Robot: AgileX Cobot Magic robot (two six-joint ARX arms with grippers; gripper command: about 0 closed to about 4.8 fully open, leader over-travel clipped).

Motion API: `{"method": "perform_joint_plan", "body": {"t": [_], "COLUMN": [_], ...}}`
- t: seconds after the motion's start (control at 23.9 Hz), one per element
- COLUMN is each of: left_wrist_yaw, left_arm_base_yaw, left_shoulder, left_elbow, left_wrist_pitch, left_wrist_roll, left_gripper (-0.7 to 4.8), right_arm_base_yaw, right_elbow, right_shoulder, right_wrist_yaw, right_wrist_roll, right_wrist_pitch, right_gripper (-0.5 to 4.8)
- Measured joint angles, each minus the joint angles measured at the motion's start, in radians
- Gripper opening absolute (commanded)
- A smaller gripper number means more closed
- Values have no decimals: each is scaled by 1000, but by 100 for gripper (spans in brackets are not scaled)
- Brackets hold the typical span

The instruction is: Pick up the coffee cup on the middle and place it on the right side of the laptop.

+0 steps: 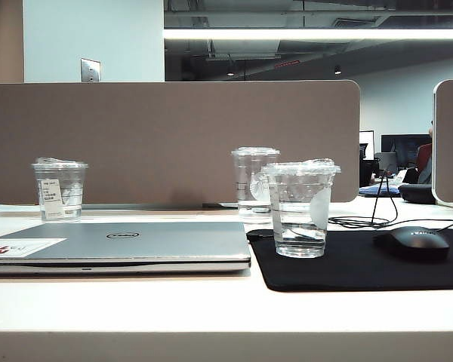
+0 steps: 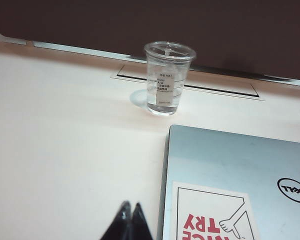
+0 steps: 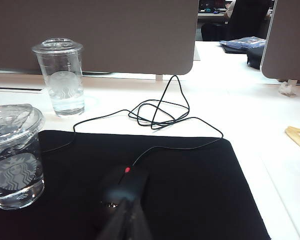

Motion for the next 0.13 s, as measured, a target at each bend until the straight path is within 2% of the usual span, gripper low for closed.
{"method": "perform_joint_plan", "body": {"t": [0.13], "left_wrist_yaw": [0], "left_arm_base_yaw": [0], "left_shoulder": [0], "left_elbow": [0], "left_wrist_pitch": [0], "left_wrist_roll": [0], "left_gripper": [-6], "right_arm_base_yaw": [0], "right_elbow": [0], "right_shoulder": [0], "right_wrist_yaw": [0], "right_wrist_roll": [0], "right_wrist_pitch": [0], "right_gripper": [-4]}}
